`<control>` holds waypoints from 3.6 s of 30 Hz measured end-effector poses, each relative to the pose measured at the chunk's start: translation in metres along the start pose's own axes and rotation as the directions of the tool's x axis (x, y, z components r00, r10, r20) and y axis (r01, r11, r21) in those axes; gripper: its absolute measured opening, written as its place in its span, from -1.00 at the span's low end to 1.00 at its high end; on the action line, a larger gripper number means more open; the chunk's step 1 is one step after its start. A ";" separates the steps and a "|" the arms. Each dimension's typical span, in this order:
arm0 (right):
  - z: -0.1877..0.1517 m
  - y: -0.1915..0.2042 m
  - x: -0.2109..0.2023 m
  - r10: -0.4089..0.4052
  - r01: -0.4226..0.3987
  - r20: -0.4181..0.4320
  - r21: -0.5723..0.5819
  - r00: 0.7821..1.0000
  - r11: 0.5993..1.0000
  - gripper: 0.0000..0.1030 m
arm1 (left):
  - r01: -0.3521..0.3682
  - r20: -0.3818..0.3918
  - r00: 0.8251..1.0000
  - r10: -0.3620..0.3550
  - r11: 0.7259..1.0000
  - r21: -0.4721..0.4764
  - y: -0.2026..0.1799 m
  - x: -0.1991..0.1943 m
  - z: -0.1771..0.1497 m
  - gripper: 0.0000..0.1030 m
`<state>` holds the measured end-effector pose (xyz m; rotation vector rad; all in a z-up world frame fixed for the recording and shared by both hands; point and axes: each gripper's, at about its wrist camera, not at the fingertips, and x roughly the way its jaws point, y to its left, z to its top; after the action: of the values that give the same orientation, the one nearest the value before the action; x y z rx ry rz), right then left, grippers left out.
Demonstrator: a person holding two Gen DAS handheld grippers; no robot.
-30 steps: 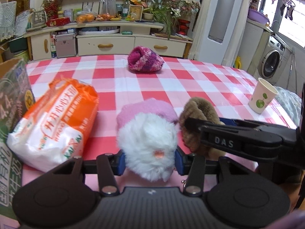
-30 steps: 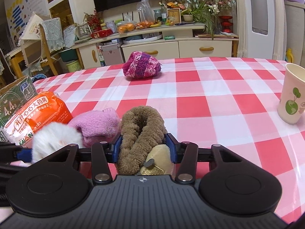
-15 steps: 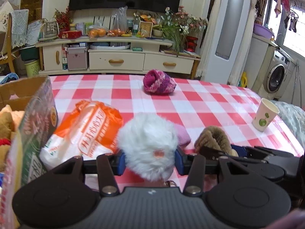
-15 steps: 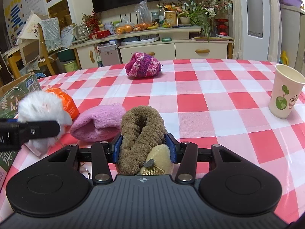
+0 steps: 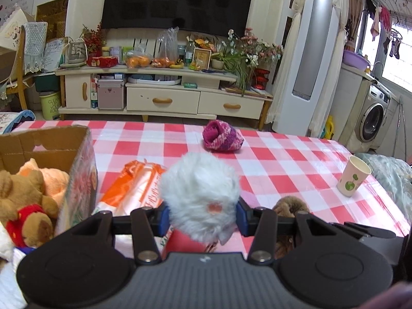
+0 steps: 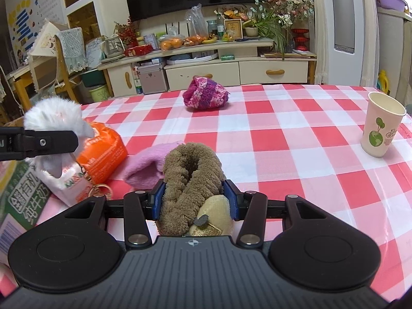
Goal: Organize soft objects
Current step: 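Carry the brown ring and white fluffy plush over the cardboard box, then open both tools to drop the plushes into the box, then bring both tools back from the box to the table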
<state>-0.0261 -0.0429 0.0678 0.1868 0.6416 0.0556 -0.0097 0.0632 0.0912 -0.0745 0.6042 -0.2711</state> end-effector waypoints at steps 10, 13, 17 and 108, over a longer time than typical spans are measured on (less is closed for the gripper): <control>0.005 0.019 -0.015 0.037 -0.038 0.008 0.025 0.999 0.999 0.14 | -0.010 0.053 0.999 0.009 1.000 0.008 0.008 -0.022 0.006 -0.08; 0.007 0.026 -0.020 0.052 -0.052 0.013 0.025 0.999 0.998 0.14 | -0.019 0.077 0.997 0.019 1.000 0.005 0.013 -0.030 0.009 -0.07; 0.010 0.036 -0.027 0.068 -0.068 0.023 0.019 0.997 0.997 0.14 | -0.025 0.099 0.995 0.026 1.000 -0.009 0.020 -0.037 0.012 -0.07; 0.010 0.107 -0.055 0.314 -0.315 0.024 0.046 0.949 0.948 0.98 | -0.355 0.040 0.932 0.361 0.928 -0.112 0.109 -0.017 0.018 0.82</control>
<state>-0.0634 0.0544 0.1288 0.3358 0.5922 0.3461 0.0120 0.1723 0.0994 -0.0695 0.5607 0.1177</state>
